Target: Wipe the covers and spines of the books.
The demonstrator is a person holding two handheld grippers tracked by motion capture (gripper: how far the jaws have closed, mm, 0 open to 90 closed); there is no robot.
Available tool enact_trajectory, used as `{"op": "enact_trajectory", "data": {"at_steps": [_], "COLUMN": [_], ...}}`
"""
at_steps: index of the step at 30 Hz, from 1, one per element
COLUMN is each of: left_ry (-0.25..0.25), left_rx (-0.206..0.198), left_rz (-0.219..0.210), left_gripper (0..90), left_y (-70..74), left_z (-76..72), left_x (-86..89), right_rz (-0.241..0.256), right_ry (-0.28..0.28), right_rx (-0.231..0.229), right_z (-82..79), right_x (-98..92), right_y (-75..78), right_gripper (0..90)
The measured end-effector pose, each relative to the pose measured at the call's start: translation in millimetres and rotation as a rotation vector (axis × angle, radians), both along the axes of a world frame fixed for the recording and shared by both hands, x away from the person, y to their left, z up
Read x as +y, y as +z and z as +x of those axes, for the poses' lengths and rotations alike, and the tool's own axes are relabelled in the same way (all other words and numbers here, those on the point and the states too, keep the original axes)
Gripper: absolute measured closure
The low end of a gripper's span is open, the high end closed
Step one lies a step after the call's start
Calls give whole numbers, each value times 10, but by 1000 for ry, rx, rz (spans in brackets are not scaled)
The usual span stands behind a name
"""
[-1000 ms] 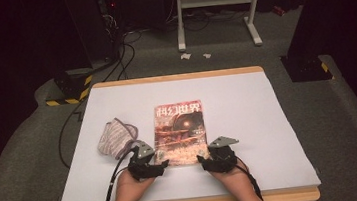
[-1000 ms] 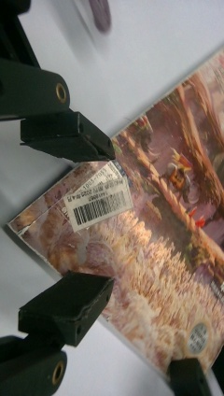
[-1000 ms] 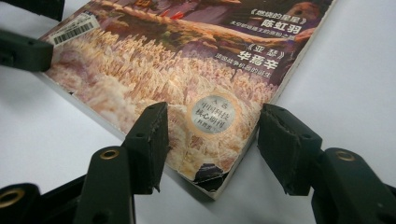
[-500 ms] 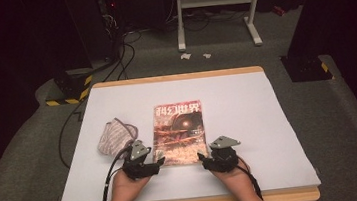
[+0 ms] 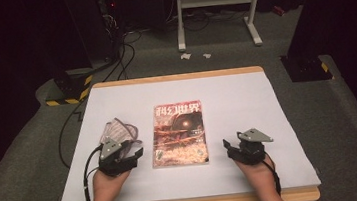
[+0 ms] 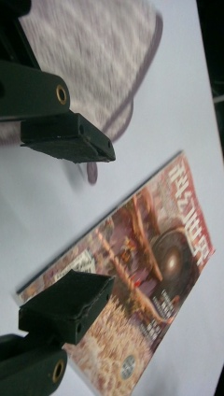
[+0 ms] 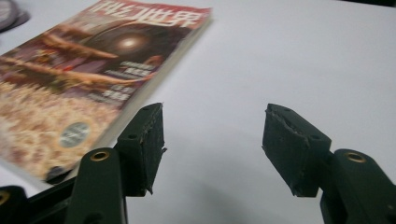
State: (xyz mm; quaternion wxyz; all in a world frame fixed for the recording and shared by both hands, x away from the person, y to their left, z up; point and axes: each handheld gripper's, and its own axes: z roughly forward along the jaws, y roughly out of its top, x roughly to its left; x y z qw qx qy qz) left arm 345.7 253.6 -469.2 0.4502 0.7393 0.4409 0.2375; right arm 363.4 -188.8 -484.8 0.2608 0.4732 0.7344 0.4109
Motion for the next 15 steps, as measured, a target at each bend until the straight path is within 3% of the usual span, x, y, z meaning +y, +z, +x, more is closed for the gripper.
{"op": "enact_trajectory", "data": {"at_steps": [5,15], "left_ry": [11,9], "left_rx": [17,16], "left_rz": [7,6], "left_gripper": [341,341], "left_y": [-38,-40], "left_z": [22,22], "left_x": [37,35], "right_rz": [18,8], "right_ry": [-47,-41], "right_rx": [1,3], "right_z": [22,24], "right_x": [-173,-147], "right_y": [6,-4], "right_gripper": [388,389]}}
